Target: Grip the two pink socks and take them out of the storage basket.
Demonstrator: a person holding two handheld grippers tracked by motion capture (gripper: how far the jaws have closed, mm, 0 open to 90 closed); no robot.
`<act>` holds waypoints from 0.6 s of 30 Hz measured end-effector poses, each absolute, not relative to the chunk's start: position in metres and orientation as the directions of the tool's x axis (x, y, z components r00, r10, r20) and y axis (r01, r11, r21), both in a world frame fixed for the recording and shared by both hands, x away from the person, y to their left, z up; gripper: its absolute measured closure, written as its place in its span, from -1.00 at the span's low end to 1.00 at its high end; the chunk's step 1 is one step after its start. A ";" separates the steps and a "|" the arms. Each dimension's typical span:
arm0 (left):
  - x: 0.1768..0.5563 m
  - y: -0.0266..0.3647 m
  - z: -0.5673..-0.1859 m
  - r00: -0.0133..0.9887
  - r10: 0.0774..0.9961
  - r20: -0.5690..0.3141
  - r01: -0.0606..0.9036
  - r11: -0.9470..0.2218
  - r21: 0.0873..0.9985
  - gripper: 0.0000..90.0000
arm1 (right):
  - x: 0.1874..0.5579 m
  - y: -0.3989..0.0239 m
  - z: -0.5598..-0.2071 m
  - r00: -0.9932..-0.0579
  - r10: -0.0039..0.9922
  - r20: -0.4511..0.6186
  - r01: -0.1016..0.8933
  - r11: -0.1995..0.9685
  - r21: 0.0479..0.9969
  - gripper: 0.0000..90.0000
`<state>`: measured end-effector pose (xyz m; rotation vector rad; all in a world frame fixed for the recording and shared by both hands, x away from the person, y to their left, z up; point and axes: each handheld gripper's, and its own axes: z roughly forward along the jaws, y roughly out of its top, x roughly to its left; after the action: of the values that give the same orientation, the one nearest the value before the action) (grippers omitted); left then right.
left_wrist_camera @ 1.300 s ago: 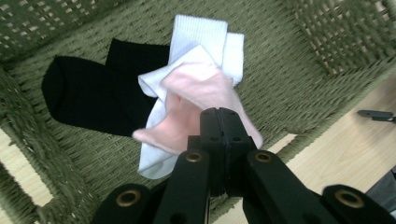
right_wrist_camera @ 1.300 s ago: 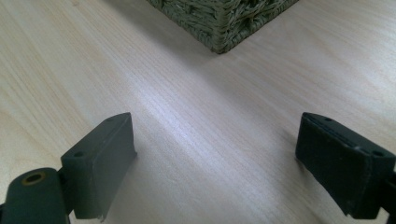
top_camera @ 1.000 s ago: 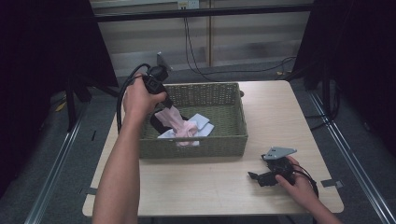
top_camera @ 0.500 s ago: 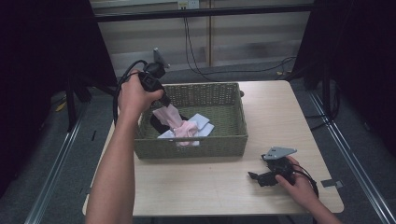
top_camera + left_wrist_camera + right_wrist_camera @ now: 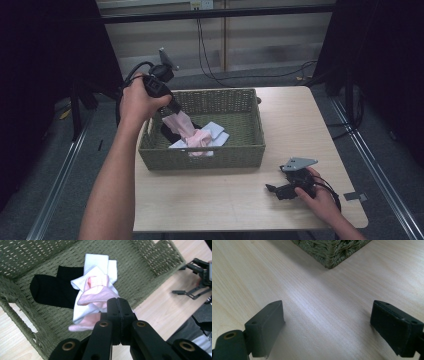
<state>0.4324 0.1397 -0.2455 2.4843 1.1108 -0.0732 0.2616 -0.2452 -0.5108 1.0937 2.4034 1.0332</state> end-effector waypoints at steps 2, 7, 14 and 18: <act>0.430 0.139 -0.242 0.685 0.695 -0.219 0.719 -0.597 0.355 0.99 | 0.262 -0.245 -0.511 -0.663 0.749 0.019 0.529 0.450 0.719 -0.75; 0.425 0.139 -0.239 0.687 0.689 -0.231 0.719 -0.597 0.356 0.99 | 0.262 -0.245 -0.511 -0.663 0.749 0.019 0.529 0.450 0.720 -0.75; 0.418 0.140 -0.236 0.701 0.672 -0.240 0.708 -0.611 0.354 0.99 | 0.262 -0.245 -0.511 -0.663 0.748 0.019 0.529 0.450 0.720 -0.75; 0.412 0.141 -0.235 0.708 0.661 -0.249 0.702 -0.617 0.356 0.99 | 0.261 -0.245 -0.511 -0.662 0.749 0.020 0.530 0.449 0.719 -0.75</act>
<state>0.4119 0.1408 -0.2350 2.4860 1.0509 -0.1283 0.2615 -0.2451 -0.5108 1.0956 2.4030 1.0331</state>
